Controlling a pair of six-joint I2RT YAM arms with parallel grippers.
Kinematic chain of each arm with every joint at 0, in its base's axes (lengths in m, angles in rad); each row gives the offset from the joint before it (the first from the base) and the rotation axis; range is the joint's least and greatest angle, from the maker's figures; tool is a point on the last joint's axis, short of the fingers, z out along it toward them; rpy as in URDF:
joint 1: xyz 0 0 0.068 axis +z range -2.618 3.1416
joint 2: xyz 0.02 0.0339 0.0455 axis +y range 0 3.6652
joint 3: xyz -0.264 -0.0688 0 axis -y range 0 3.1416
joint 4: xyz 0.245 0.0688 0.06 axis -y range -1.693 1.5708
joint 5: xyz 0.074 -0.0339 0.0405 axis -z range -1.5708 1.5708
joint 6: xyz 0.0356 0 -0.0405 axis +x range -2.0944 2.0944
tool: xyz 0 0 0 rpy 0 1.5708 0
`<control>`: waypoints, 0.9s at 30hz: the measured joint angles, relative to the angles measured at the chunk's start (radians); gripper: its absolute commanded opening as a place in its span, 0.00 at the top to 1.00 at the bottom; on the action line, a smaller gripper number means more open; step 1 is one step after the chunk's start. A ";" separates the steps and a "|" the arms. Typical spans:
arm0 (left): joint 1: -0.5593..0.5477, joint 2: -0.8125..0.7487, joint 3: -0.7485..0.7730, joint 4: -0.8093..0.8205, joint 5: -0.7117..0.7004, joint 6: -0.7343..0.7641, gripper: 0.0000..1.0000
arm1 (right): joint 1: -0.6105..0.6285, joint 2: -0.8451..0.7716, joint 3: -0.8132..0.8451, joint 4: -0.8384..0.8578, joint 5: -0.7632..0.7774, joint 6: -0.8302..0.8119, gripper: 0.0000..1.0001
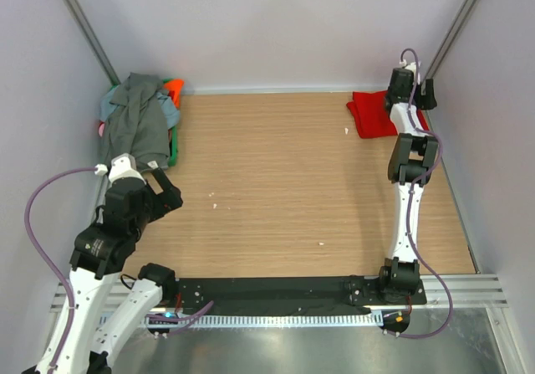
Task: Fold and stack the t-shirts
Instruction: Neatly place the folded tshirt to the corner, then reset both grippers
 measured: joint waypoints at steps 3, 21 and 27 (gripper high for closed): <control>0.002 0.004 0.000 0.000 0.000 0.000 0.05 | -0.003 -0.001 0.000 0.041 0.045 -0.009 0.00; 0.047 0.008 0.000 0.001 0.011 0.001 0.04 | 0.430 -1.196 -0.984 0.063 -0.208 0.546 0.00; 0.047 0.027 0.000 0.001 0.020 0.002 0.05 | 1.053 -1.353 -1.394 0.215 -0.284 0.723 0.00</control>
